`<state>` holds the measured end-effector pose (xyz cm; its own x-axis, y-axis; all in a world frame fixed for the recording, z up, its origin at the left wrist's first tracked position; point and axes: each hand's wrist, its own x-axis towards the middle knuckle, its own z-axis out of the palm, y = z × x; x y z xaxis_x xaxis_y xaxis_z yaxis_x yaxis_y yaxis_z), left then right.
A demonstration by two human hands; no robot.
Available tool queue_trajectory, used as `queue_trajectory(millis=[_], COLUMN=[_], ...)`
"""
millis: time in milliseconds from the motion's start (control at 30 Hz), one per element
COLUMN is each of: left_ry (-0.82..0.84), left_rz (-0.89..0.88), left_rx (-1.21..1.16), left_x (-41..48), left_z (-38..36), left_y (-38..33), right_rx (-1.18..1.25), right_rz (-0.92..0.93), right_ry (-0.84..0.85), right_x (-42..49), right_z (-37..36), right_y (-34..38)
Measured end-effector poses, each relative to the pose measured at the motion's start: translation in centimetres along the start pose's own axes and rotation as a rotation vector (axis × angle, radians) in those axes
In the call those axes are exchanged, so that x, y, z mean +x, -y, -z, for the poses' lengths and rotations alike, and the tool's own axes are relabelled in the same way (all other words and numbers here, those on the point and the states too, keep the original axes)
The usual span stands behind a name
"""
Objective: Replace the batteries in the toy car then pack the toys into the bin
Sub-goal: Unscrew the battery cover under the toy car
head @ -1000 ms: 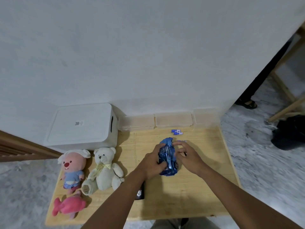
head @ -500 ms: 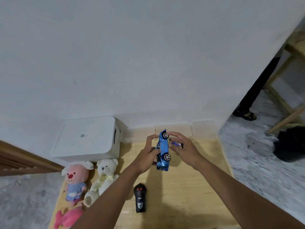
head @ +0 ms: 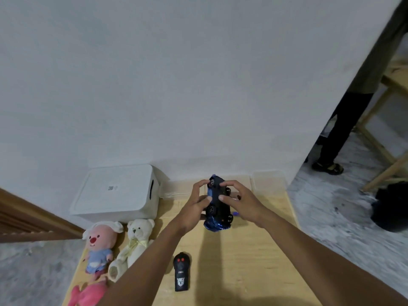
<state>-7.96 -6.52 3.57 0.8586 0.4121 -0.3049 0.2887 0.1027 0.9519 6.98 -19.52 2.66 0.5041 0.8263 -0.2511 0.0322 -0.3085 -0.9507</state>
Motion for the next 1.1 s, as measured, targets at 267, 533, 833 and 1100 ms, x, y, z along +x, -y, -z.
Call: queue_trajectory(millis=[267,533,833,1100], left_ry=[-0.008,-0.018,-0.134,-0.140], left_rz=[-0.011,-0.040,-0.145,-0.127], left_rx=[-0.021,0.040,0.196,0.168], left_x=[0.6,0.6,0.8,1.2], left_z=[-3.4,-4.8,-5.7,-5.7], left_y=[-1.5,-1.1,0.1,-0.1], right_rx=[-0.113,-0.184,-0.308,-0.526], right_rz=[0.126,0.137,0.171,0.148], right_ry=[-0.007,0.024,0.014,0.020], right_x=[-0.5,-1.4,-1.4,-0.9], right_z=[3.4,5.4,5.7,6.6], right_y=[0.6,-0.1,0.3,1.6])
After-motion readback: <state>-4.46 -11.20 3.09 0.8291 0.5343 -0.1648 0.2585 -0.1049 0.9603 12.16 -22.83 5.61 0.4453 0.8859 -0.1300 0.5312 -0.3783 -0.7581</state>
